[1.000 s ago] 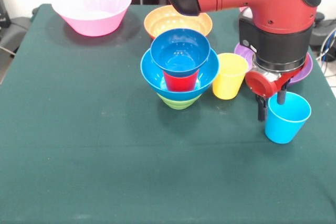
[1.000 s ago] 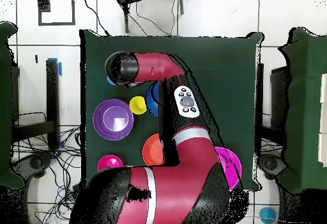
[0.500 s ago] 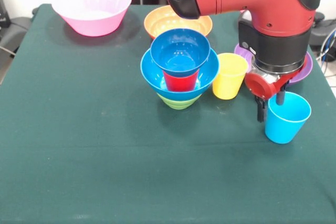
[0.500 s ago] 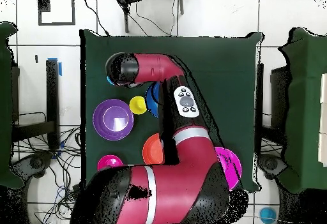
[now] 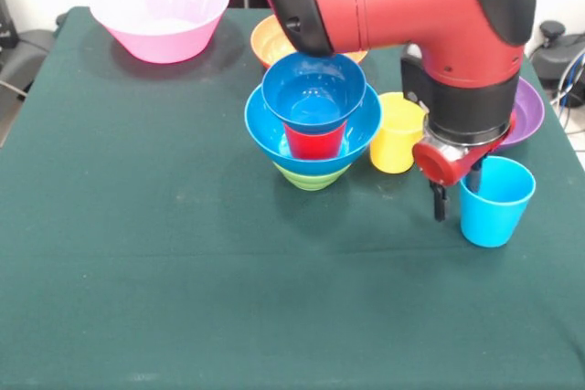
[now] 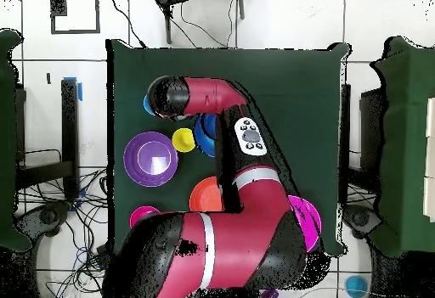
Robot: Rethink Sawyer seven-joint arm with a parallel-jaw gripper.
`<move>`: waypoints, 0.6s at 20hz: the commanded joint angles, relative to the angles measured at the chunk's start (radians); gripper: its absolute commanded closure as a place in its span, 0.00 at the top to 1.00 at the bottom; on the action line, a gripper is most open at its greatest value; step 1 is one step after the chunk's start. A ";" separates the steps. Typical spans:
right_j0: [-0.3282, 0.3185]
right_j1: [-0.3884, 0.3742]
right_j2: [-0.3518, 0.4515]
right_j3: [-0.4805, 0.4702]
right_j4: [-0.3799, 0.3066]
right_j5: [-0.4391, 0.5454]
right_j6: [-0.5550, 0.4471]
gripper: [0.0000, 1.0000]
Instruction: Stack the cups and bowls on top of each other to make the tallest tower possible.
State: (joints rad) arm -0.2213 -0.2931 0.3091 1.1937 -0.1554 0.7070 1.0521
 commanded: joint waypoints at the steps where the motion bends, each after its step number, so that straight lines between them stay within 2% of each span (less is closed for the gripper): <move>1: -0.025 0.050 0.055 0.052 -0.029 -0.080 0.063 1.00; 10: -0.025 0.050 0.062 0.057 -0.030 -0.098 0.060 1.00; 11: -0.025 0.049 0.062 0.058 -0.030 -0.098 0.060 0.00; 12: -0.023 0.050 0.060 0.055 -0.029 -0.094 0.060 0.00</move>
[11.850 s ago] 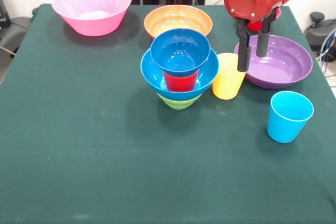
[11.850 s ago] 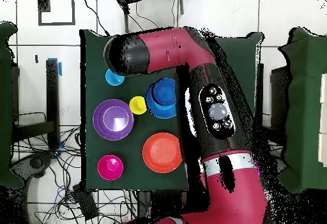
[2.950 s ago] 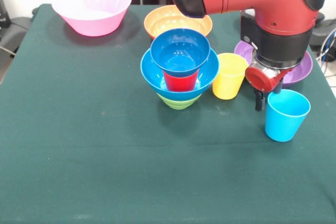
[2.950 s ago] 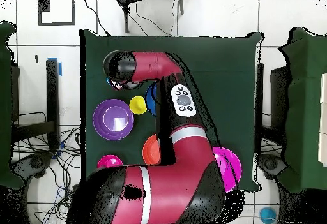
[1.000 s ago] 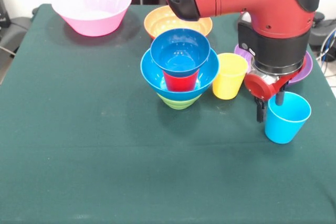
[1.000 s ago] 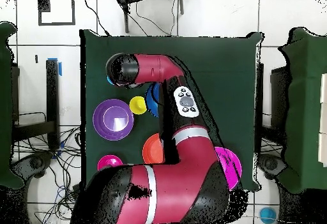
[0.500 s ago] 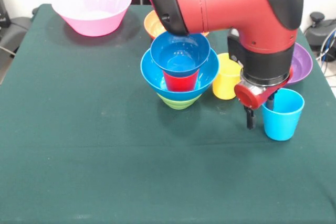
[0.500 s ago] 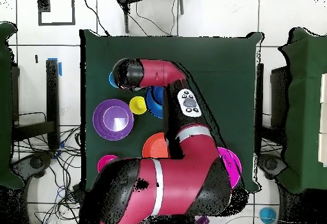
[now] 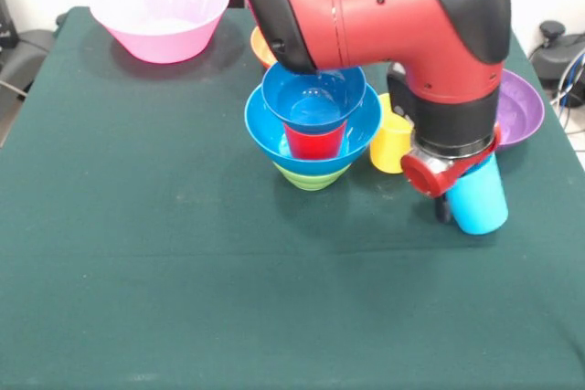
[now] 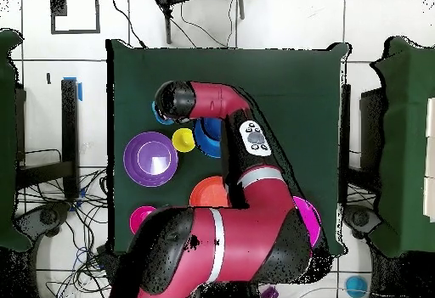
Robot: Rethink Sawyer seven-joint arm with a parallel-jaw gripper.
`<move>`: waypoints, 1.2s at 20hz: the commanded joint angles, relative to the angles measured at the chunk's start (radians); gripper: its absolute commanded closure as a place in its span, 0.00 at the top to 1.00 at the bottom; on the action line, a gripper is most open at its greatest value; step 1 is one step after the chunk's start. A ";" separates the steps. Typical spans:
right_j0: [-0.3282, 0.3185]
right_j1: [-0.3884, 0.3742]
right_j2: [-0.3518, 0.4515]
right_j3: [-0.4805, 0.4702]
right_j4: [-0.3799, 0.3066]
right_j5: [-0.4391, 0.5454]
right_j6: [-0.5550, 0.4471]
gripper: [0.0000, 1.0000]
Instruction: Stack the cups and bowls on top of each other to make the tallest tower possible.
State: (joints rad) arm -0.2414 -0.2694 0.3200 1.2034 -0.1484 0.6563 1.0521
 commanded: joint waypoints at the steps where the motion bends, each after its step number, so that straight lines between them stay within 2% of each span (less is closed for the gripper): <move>1: -0.002 0.026 0.048 0.045 -0.036 -0.043 0.059 0.00; 10: 0.015 0.025 0.028 0.022 -0.041 -0.025 0.072 0.00; 13: 0.040 -0.016 -0.018 0.021 -0.052 0.010 0.102 0.00; 18: 0.063 -0.129 -0.093 0.033 -0.066 0.056 0.126 0.00; 24: 0.057 -0.152 -0.112 -0.005 -0.060 0.101 0.084 0.00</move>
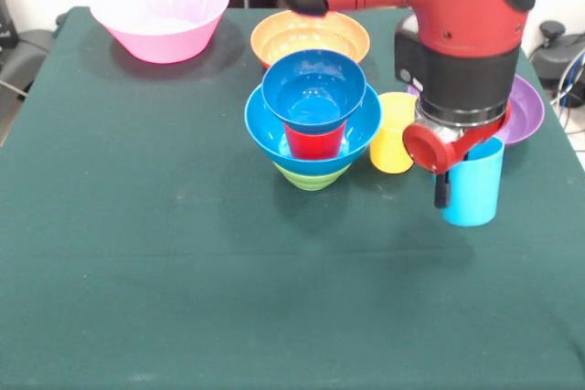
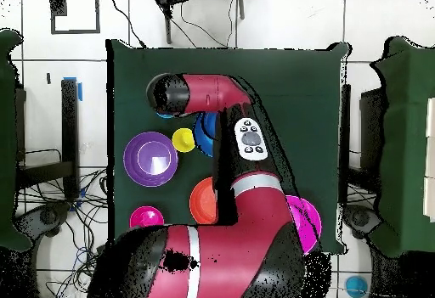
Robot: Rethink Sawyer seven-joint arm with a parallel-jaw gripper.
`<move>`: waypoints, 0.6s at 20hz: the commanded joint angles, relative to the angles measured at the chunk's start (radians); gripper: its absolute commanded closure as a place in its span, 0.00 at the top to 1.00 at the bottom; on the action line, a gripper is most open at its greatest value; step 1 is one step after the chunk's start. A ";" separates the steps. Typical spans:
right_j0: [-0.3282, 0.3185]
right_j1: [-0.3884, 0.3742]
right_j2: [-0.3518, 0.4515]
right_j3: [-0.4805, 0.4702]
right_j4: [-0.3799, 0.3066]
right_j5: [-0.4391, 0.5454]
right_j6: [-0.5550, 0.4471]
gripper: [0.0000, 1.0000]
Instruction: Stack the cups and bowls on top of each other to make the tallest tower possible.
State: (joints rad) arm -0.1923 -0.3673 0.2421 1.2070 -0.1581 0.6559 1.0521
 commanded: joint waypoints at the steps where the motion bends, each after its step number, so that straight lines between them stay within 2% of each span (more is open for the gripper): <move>1: 0.003 -0.058 -0.031 -0.014 -0.046 0.110 0.074 0.00; 12: -0.005 -0.048 -0.055 -0.068 -0.062 0.232 0.009 0.00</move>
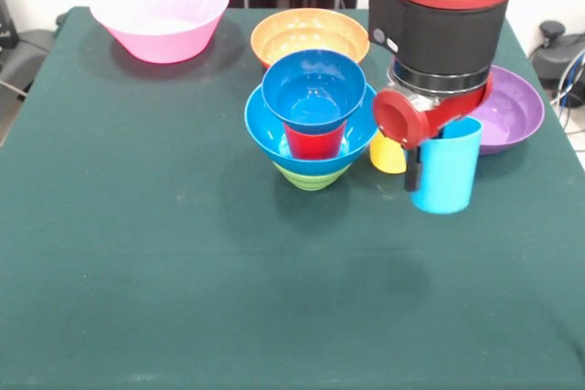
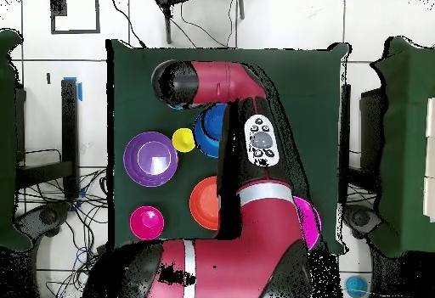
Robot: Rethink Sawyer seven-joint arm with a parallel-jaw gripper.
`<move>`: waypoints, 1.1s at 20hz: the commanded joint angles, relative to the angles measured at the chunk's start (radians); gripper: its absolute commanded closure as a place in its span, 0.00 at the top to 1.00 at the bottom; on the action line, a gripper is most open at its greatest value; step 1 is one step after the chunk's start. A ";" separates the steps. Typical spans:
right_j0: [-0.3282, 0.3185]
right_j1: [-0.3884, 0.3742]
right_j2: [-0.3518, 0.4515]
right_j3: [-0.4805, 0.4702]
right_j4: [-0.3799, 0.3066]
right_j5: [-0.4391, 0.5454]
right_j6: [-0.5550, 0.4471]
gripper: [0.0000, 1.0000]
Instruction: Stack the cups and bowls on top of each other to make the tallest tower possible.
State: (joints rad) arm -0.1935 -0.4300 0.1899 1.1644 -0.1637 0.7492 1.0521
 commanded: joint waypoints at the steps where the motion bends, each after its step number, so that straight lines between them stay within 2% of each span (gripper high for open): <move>1: -0.006 0.010 -0.003 -0.023 -0.059 0.157 -0.003 0.00; 7: -0.050 -0.067 0.008 0.023 -0.059 0.243 -0.067 0.00; 13: -0.086 -0.150 0.032 0.093 -0.047 0.242 -0.076 0.00; 22: -0.135 -0.177 0.048 0.136 -0.071 0.242 -0.109 0.00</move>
State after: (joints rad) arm -0.3196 -0.6004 0.1861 1.1940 -0.1763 0.9163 1.0521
